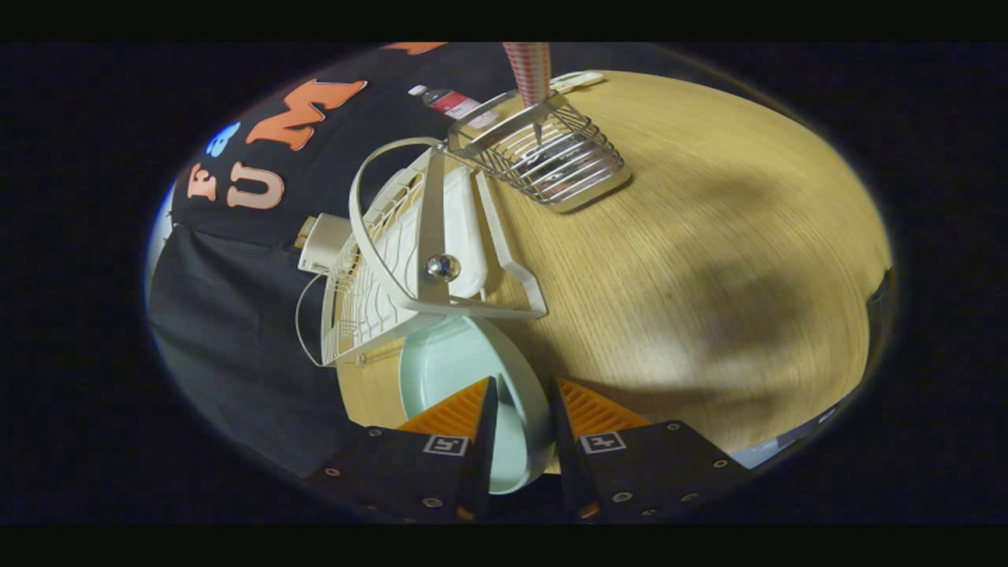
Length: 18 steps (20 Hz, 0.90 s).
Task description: Take the plate from the dish rack, then take the spoon from the basket and place it into the plate.
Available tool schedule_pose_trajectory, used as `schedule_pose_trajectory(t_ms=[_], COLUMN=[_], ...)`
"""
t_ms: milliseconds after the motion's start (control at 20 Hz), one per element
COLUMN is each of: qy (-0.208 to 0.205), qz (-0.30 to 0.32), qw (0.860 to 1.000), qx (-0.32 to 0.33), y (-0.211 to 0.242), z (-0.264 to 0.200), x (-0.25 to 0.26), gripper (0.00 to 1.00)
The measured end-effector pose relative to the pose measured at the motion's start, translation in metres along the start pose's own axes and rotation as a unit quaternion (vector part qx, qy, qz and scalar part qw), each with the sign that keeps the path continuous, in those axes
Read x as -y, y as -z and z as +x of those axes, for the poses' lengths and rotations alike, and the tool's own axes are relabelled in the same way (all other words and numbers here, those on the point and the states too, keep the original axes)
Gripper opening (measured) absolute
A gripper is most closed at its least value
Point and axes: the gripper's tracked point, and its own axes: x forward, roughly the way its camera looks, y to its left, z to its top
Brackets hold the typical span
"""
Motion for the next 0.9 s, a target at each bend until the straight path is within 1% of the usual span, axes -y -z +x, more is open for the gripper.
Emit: schedule_pose_trajectory(t_ms=[50,100,200,250,300,450,550,700,800,900], qy=[0.011,0.017,0.031,0.041,0.052,0.074,0.083,0.092,0.098,0.106], qz=[-0.015,-0.026,-0.049,-0.061,-0.074,-0.112,-0.144,-0.187,-0.204,-0.213], qw=[1.0,0.999,0.998,0.996,0.994,0.982,0.968,0.947,0.938,0.932], qx=[0.004,0.008,0.024,0.04,0.059,0.133,0.186,0.244,0.264,0.275], y=[-0.004,-0.008,-0.02,-0.028,-0.04,-0.08,-0.107,-0.14,-0.153,-0.165], z=[-0.002,-0.006,-0.017,-0.023,-0.03,-0.053,-0.068,-0.085,-0.087,-0.086], x=[0.004,0.006,0.011,0.014,0.018,0.022,0.018,0.01,0.008,0.012], gripper=[0.4,0.46,0.53,0.57,0.63,0.71,0.73,0.73,0.73,0.73])
